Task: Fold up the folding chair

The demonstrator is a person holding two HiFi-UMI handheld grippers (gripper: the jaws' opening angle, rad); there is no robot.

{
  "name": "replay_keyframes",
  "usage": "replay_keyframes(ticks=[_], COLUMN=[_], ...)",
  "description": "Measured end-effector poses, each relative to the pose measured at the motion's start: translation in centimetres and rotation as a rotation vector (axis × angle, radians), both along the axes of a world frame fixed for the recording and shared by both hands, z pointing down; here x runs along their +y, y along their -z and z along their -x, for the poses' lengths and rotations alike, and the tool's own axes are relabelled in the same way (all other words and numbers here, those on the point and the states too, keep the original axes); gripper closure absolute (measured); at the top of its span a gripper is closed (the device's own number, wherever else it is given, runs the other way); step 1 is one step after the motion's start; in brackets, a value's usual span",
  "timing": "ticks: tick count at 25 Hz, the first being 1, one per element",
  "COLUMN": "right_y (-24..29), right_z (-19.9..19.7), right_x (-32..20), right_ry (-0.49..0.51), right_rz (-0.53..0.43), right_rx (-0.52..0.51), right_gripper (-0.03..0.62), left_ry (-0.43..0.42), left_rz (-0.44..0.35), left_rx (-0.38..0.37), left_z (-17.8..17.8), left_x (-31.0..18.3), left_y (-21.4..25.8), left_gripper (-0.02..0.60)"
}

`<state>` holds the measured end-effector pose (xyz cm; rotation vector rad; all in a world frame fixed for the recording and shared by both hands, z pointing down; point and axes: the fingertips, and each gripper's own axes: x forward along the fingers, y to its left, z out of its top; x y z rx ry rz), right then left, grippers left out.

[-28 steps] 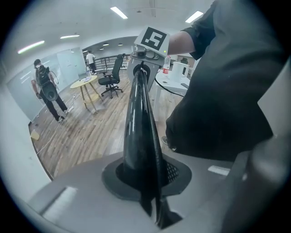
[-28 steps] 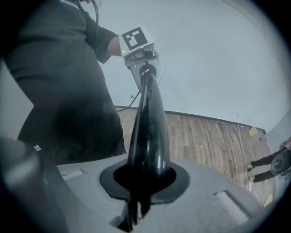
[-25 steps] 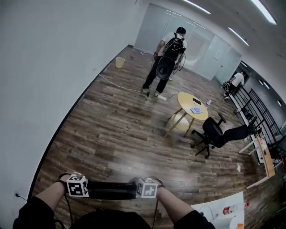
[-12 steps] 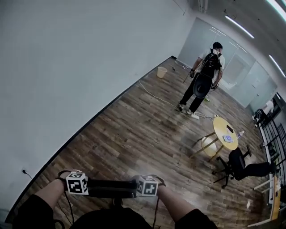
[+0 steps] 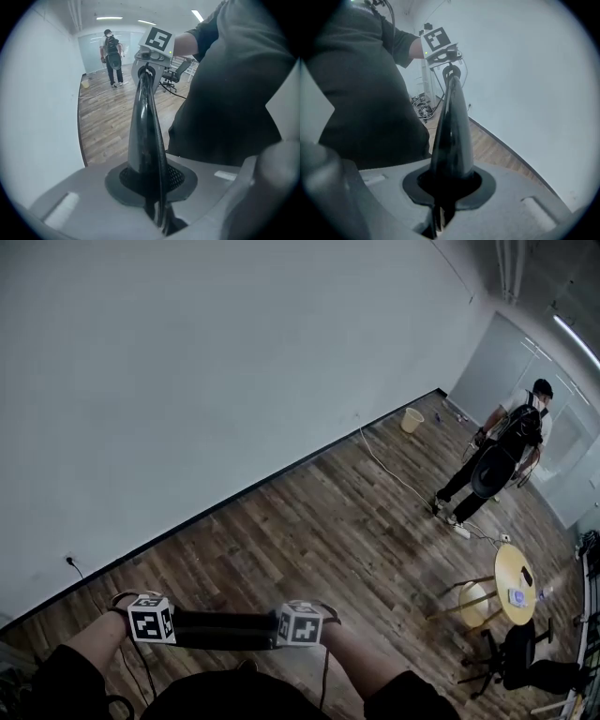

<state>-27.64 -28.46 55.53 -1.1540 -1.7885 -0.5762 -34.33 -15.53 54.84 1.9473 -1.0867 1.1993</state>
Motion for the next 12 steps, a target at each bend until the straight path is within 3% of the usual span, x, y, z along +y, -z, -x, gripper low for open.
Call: replay_keyframes(ticks=[6, 12], right_y=[-0.2, 0.0], right_z=[3.3, 5.2], right_x=[-1.2, -2.0], right_ry=[0.125, 0.193], right_rz=[-0.009, -0.025], right_rx=[-0.007, -0.010], right_gripper=[0.548, 0.548], left_ry=[0.138, 0.213], left_rz=[0.012, 0.003], left_rx=[-0.012, -0.008], left_z=[1.6, 2.5], left_x=[-0.4, -0.9], left_y=[-0.2, -0.2], left_gripper=[0.532, 0.532])
